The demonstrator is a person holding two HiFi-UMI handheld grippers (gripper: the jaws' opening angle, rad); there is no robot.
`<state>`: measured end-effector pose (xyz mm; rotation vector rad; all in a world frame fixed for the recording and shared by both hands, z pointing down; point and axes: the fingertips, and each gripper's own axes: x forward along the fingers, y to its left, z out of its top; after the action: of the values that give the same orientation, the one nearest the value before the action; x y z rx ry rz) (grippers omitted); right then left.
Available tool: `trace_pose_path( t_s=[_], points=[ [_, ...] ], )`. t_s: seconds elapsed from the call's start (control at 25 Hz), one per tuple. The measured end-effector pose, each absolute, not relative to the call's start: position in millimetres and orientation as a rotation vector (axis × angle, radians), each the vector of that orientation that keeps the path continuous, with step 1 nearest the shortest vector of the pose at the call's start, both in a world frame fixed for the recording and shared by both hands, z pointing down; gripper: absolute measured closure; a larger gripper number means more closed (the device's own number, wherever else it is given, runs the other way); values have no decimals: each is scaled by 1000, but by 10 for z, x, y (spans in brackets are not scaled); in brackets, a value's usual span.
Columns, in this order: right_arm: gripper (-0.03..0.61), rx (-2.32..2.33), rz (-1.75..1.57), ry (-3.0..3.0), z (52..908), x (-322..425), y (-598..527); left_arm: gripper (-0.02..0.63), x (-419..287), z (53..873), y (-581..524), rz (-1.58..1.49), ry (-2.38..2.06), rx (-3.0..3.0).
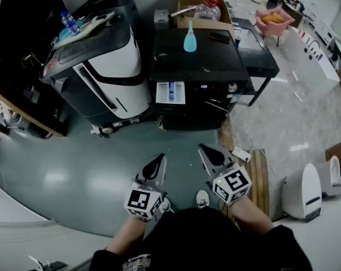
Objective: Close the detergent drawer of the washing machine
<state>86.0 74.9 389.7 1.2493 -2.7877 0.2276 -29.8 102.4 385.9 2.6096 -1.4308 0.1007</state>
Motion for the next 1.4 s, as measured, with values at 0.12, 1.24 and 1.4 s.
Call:
trace_pose_path(
  t_s=[0.12,1.24,1.4],
  points=[
    [583,1252,244,-2774,3858,849,753,611,-310,3845,1024,102,-1432,2606],
    [417,1284,265,-2818,3966,-60,687,440,-1235,3942,1010,65,-1373,2640],
    [371,1340,253,-2795,4009,-221,654,406,-1417,3975,987,60,-1339,2664]
  ],
)
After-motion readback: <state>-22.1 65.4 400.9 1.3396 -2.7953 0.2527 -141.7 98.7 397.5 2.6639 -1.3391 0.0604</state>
